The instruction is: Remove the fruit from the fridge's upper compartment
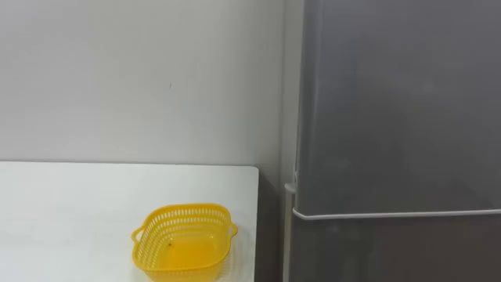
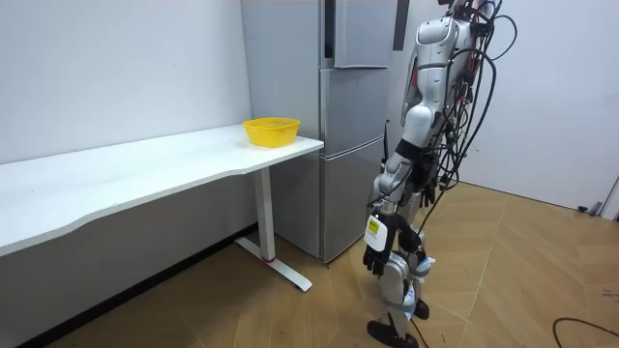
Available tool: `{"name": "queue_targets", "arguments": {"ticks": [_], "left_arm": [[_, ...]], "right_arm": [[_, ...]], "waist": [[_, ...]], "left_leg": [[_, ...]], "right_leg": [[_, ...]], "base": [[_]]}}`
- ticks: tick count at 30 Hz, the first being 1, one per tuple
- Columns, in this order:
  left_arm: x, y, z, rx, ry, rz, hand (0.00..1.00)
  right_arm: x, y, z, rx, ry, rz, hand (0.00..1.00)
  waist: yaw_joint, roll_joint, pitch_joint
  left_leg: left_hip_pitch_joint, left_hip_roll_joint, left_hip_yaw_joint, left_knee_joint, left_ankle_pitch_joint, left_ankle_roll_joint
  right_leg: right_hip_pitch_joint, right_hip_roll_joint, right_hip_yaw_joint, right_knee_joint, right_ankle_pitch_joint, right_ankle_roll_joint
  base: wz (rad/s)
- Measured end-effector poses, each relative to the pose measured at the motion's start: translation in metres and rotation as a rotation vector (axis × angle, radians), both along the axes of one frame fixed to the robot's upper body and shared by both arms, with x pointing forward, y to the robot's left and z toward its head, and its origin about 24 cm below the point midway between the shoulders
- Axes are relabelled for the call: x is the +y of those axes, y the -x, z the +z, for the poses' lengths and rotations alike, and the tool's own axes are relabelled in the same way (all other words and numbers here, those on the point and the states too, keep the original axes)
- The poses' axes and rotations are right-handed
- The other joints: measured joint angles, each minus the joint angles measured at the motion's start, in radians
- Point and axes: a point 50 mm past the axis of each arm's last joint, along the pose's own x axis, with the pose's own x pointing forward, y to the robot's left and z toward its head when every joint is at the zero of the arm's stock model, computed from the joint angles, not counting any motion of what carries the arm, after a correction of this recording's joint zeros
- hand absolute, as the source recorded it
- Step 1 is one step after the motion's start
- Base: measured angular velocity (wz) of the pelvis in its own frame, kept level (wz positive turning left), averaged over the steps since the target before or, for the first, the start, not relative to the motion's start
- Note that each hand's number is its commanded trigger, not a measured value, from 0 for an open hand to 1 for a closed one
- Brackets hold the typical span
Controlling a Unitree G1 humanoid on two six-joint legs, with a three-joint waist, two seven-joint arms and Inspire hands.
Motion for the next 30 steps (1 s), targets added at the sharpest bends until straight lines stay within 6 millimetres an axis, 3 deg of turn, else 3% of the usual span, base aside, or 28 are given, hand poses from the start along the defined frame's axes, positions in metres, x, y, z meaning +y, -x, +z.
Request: {"name": "queue_targets", "arguments": {"ticks": [24,30], "left_arm": [[0.0013,0.0006,0.0002,-0.01,0.005,0.009,0.0],[0.0023,0.0083,0.0005,-0.03,0.008,0.19,0.0]], "right_arm": [[-0.0004,0.0071,-0.0001,0.02,-0.001,-0.046,0.0],[-0.0019,0.0092,0.0002,0.019,0.005,-0.096,0.0]], "waist": [[0.001,-0.005,0.0002],[-0.003,-0.001,0.002]], "left_leg": [[0.007,0.0,0.0,0.0,0.0,0.0],[0.018,-0.001,0.0,0.0,0.0,0.0]], "right_leg": [[0.004,-0.001,0.002,0.001,-0.001,0.0],[0.018,-0.002,0.001,-0.001,-0.001,0.001]], "base": [[0.0],[0.0]]}}
